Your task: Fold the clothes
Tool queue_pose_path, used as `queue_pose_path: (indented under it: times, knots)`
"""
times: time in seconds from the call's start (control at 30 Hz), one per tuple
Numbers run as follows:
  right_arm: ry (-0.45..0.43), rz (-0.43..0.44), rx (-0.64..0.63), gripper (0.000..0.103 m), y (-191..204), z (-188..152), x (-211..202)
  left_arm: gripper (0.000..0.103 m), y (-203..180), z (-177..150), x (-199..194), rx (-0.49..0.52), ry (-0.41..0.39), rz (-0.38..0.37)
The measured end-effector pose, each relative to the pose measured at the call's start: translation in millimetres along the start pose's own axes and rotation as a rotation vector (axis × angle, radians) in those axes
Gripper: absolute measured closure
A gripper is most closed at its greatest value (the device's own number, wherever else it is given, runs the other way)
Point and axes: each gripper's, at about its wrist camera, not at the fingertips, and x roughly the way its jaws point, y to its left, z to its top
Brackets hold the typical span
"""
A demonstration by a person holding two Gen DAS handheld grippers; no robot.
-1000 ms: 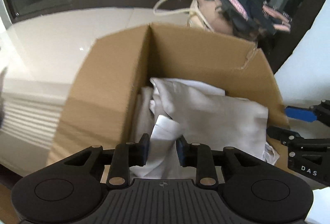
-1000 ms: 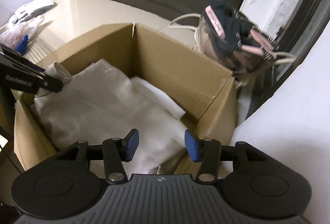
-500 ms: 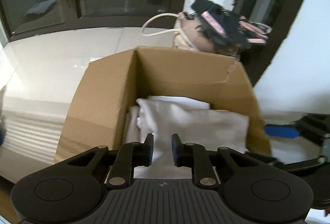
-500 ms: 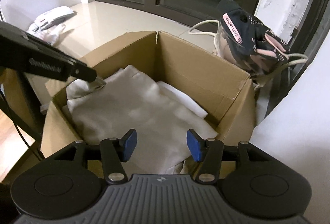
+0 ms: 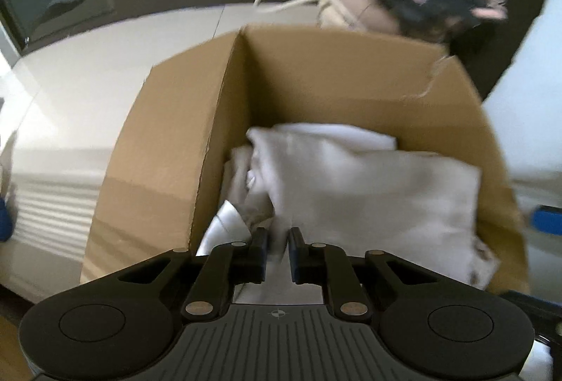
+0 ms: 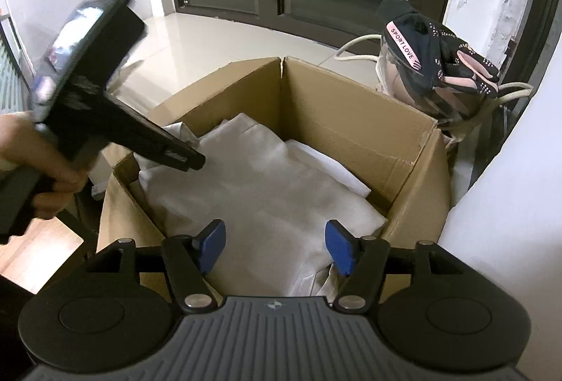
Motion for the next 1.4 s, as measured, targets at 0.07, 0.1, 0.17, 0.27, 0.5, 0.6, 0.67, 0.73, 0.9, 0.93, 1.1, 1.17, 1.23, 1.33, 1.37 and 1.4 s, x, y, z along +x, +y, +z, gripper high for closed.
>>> queue_pose_path:
  times: [0.07,0.1,0.17,0.27,0.5,0.6,0.67,0.73,0.9,0.93,1.1,1.17,1.23,1.33,1.37,1.4]
  knots:
    - [0.001,0.002,0.003,0.034,-1,-1,0,0.088,6,3,13,-0.024,0.035,0.0]
    - [0.002,0.003,0.005,0.034,-2,-2,-1,0.088,7,5,18,-0.033,0.048,-0.001]
    - [0.004,0.006,0.008,0.034,-3,-3,-1,0.088,8,6,26,-0.045,0.07,-0.006]
    - [0.006,0.009,0.013,0.034,-5,-5,-2,0.089,6,5,36,-0.033,0.092,0.001]
    - [0.007,0.005,0.018,0.03,-6,-5,-5,0.089,5,-1,41,-0.026,0.092,-0.023]
    - [0.004,-0.002,0.014,0.027,-5,-5,-8,0.087,9,-3,32,-0.045,0.076,-0.051]
    - [0.001,-0.005,0.01,0.027,-4,-4,-10,0.081,10,-3,24,-0.054,0.065,-0.065]
    - [-0.005,-0.007,0.007,0.026,-2,-3,-13,0.064,9,-4,12,-0.056,0.042,-0.075]
    - [-0.027,-0.013,-0.004,0.02,8,1,-23,0.045,5,-8,-23,-0.046,-0.024,-0.102]
    - [-0.032,-0.015,-0.005,0.019,9,1,-24,0.038,4,-9,-29,-0.045,-0.035,-0.108]
    - [-0.06,-0.039,0.022,0.013,24,-1,-34,0.014,3,-12,-61,-0.031,-0.079,-0.134]
    - [-0.066,-0.054,0.042,0.01,31,-3,-40,0.009,2,-15,-73,-0.014,-0.1,-0.14]
    - [-0.072,-0.07,0.063,0.003,38,-6,-45,0.003,2,-19,-87,0.003,-0.12,-0.138]
    - [-0.082,-0.093,0.094,0.001,48,-10,-54,0.0,1,-26,-102,0.017,-0.141,-0.133]
    - [-0.085,-0.101,0.104,0.001,51,-11,-57,0.0,2,-29,-106,0.019,-0.143,-0.131]
    - [-0.084,-0.11,0.112,0.001,54,-13,-60,0.0,2,-32,-111,0.02,-0.143,-0.129]
